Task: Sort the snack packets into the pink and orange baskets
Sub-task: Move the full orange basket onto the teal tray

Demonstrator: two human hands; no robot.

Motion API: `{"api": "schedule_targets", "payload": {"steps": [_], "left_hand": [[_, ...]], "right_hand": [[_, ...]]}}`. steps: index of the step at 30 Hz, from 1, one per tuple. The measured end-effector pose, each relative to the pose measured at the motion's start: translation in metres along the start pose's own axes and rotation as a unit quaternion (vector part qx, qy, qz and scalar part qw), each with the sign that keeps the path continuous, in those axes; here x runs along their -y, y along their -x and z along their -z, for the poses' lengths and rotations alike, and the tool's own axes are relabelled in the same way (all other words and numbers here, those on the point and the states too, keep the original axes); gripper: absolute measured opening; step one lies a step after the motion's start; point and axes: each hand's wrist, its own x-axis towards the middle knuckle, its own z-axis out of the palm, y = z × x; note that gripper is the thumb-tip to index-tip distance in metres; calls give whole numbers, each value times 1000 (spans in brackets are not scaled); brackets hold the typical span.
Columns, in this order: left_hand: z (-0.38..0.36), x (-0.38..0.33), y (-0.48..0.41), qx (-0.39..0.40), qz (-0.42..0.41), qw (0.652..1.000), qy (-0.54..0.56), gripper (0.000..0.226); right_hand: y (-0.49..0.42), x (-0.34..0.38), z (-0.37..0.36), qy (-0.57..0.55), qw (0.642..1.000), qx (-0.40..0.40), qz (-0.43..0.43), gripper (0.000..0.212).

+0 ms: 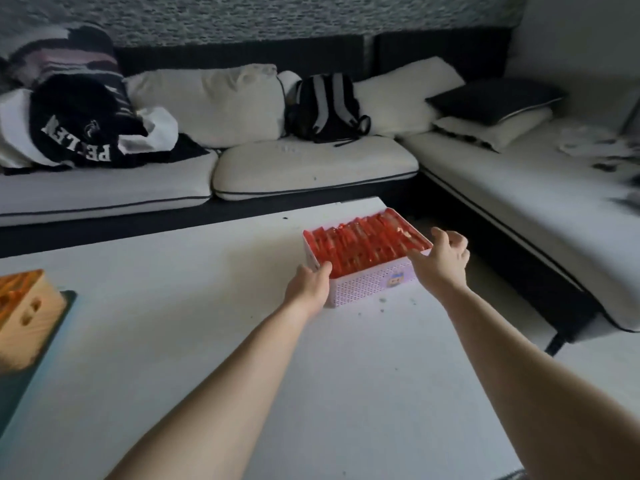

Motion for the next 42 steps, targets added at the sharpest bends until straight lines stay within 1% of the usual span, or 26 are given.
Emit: {"api": "schedule_targets", "payload": {"steps": [2, 3, 4, 6, 8, 10, 12, 14, 17, 19, 21, 24, 26, 31, 33, 36, 41, 42], "left_hand": [[-16, -6, -8, 20, 22, 999, 21, 53], [-22, -6, -10, 24, 28, 999, 27, 51], [-26, -7, -13, 20, 33, 999, 31, 50], [-32, -2, -23, -3, 40, 998, 50, 43], [-33, 8, -36, -19, 41, 996, 79, 31], [-23, 13, -36, -24, 31, 994, 101, 26], [-6, 19, -28, -27, 26, 991, 129, 22], [22, 25, -13, -26, 30, 988, 149, 15], [76, 46, 9, -31, 39, 988, 146, 16], [121, 62, 30, -45, 46, 988, 140, 15], [164, 80, 52, -65, 57, 987, 134, 16], [226, 113, 91, -75, 67, 989, 112, 22], [263, 140, 117, -84, 78, 987, 112, 21], [357, 209, 176, -145, 122, 973, 134, 22], [388, 234, 191, -174, 149, 962, 149, 21], [426, 270, 201, -234, 183, 935, 195, 22], [469, 326, 194, -326, 231, 880, 258, 19], [474, 335, 192, -336, 237, 874, 260, 16]], "right_hand": [[-18, -8, -1, -3, 999, 36, -15, 69], [-26, -11, -3, -3, 998, 58, -24, 69], [-32, -12, -4, -1, 996, 78, -31, 66], [-42, -12, -8, -27, 992, 114, -46, 50], [-49, -12, -13, -81, 988, 117, -55, 34], [-50, -12, -14, -113, 986, 104, -60, 29], [-43, -9, -16, -121, 984, 107, -71, 24], [-29, 0, -20, -135, 979, 140, -68, 22], [1, 24, -34, -146, 965, 207, -66, 25], [32, 51, -47, -164, 950, 256, -77, 27], [65, 79, -61, -189, 935, 293, -71, 27], [119, 126, -84, -203, 922, 327, -50, 29], [152, 153, -101, -195, 918, 345, -30, 30], [236, 212, -153, -202, 894, 401, -13, 23], [268, 234, -174, -207, 882, 423, -5, 20], [311, 263, -203, -208, 866, 454, 14, 20], [360, 296, -256, -176, 859, 480, 37, 11], [366, 300, -267, -167, 859, 483, 35, 18]]}}
